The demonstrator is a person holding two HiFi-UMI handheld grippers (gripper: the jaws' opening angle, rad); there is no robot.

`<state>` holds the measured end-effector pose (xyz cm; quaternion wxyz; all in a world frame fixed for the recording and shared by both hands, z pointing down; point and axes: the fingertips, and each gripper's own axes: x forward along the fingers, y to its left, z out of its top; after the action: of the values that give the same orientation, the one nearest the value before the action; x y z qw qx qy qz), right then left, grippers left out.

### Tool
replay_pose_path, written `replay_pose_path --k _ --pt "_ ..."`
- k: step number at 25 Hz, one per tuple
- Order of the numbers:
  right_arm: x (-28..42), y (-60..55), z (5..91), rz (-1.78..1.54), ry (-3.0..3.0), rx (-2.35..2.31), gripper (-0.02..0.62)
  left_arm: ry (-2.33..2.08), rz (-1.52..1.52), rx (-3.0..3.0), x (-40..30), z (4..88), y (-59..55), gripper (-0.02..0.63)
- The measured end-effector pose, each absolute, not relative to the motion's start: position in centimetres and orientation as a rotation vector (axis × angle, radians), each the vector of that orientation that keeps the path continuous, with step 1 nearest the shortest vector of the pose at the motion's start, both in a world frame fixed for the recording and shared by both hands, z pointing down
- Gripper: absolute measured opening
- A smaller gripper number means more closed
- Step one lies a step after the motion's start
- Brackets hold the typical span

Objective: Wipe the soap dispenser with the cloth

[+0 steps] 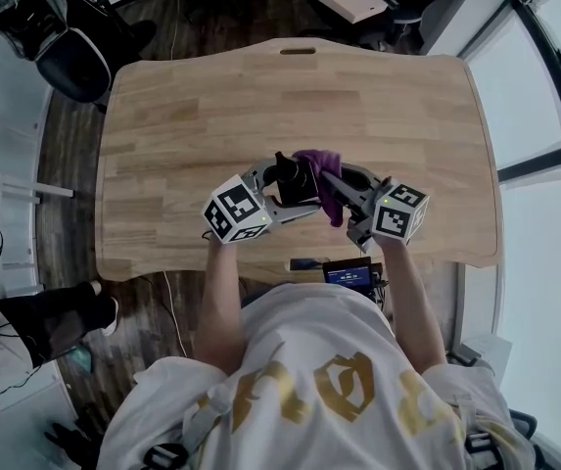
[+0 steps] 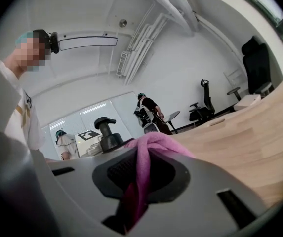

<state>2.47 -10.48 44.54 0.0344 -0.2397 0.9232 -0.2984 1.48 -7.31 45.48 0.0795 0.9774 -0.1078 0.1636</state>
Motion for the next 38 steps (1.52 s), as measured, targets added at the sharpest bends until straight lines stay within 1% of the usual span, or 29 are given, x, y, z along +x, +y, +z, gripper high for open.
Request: replay_pose_path --k 8,16,25,38 --pt "2.5 -10.8 45.2 -0.95 2.827 -0.789 0.049 -0.317 0.489 2.916 1.5 45.8 -7.1 0.345" --pt "1.3 -8.8 44.7 -0.999 2.828 -0.625 0.049 -0.412 0.468 2.886 -0.3 46.1 -8.3 0.345" --pt "1.7 -7.2 44.1 -1.007 2.827 -0.478 0.049 -0.422 0.399 2.886 -0.3 45.3 -8.8 0.345" --pt "2.5 -9.6 45.0 -1.013 2.826 -0.655 0.049 -0.311 0.299 2.885 0.5 43.6 -8.1 0.345"
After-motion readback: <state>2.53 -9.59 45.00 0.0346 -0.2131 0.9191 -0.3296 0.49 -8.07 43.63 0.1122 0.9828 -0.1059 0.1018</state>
